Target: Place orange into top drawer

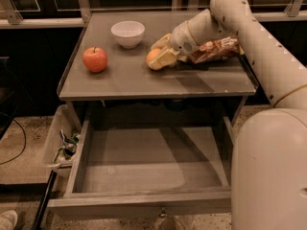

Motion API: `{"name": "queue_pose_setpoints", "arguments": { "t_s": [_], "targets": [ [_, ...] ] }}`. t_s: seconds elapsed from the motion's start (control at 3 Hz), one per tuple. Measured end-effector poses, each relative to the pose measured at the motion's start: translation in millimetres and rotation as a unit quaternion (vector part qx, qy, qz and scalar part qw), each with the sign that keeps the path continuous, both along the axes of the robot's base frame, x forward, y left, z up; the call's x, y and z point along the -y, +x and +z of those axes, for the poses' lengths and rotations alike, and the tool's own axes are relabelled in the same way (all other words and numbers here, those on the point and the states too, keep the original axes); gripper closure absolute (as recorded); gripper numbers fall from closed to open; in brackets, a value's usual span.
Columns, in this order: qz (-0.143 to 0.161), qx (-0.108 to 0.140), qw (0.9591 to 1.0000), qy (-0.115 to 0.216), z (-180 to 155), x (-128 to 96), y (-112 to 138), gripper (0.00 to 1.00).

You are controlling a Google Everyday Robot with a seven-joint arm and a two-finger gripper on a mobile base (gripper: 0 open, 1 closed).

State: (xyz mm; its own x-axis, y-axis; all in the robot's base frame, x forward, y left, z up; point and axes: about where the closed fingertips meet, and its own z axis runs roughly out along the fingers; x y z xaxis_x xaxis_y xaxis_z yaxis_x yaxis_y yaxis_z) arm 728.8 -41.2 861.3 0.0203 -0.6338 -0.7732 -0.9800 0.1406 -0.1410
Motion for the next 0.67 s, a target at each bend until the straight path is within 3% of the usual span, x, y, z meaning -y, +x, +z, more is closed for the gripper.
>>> {"name": "queue_pose_setpoints", "arguments": {
  "t_s": [0.33, 0.67],
  "targets": [
    [-0.001, 0.007, 0.9999, 0.008, 2.0, 3.1, -12.3, 1.0],
    [-0.012, 0.028, 0.9994, 0.014, 11.5, 21.6, -41.3, 1.0]
  ]
}}
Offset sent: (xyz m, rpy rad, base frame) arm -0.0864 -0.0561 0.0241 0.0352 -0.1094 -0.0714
